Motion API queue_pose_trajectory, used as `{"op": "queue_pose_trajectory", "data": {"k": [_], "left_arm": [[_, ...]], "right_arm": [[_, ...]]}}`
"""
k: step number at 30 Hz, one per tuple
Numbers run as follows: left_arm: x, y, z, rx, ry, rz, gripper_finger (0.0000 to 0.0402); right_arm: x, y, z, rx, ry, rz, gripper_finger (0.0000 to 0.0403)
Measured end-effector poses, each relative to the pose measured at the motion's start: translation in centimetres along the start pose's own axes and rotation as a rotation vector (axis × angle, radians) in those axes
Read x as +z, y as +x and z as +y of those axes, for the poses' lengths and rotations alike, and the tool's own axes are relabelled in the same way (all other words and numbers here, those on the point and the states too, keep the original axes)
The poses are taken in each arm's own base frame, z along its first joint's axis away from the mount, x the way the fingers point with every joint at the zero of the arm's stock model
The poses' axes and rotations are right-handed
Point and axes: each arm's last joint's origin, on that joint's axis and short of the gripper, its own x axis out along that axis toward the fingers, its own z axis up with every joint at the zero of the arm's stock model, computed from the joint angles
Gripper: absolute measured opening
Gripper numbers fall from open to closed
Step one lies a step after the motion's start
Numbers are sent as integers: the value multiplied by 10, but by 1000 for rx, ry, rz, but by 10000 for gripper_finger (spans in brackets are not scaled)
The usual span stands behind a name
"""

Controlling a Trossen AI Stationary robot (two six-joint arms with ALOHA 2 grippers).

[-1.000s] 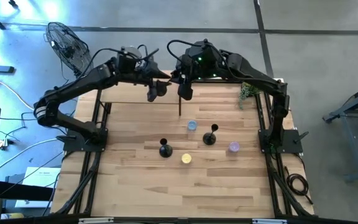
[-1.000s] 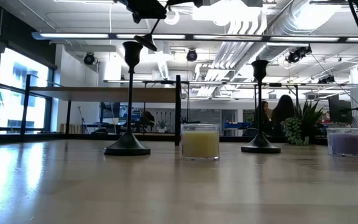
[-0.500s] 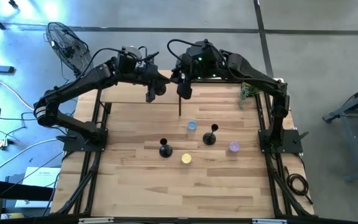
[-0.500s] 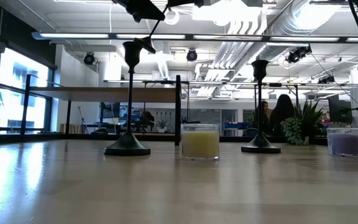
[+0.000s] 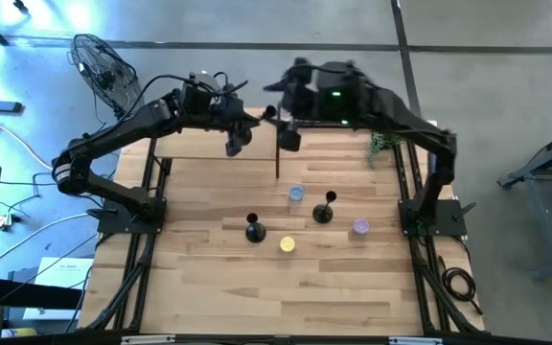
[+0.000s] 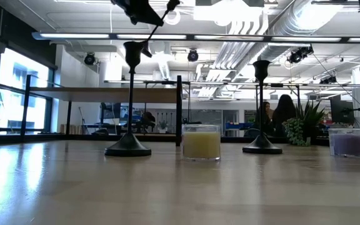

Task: Pick & Place candle stick holders
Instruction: Put the top black candle holder on the shelf

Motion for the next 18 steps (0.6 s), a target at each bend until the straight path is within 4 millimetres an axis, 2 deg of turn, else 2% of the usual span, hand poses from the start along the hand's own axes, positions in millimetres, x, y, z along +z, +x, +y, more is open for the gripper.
{"op": "queue_pose_trajectory", "data": {"k": [4,9,12,18], "left_arm": [[4,-11,1,41,5,-23,6],[8,-30,1,137,31,-41,6],[10,-50,3,269,10,-46,6],[17,-106,3,508,-45,-148,6]], "right_arm": [[14,-28,1,-90,-25,-14,290],[19,-41,11,-54,13,-20,290],[22,-44,19,-66,-1,-12,291],[24,-48,28,-163,-51,42,291]]}}
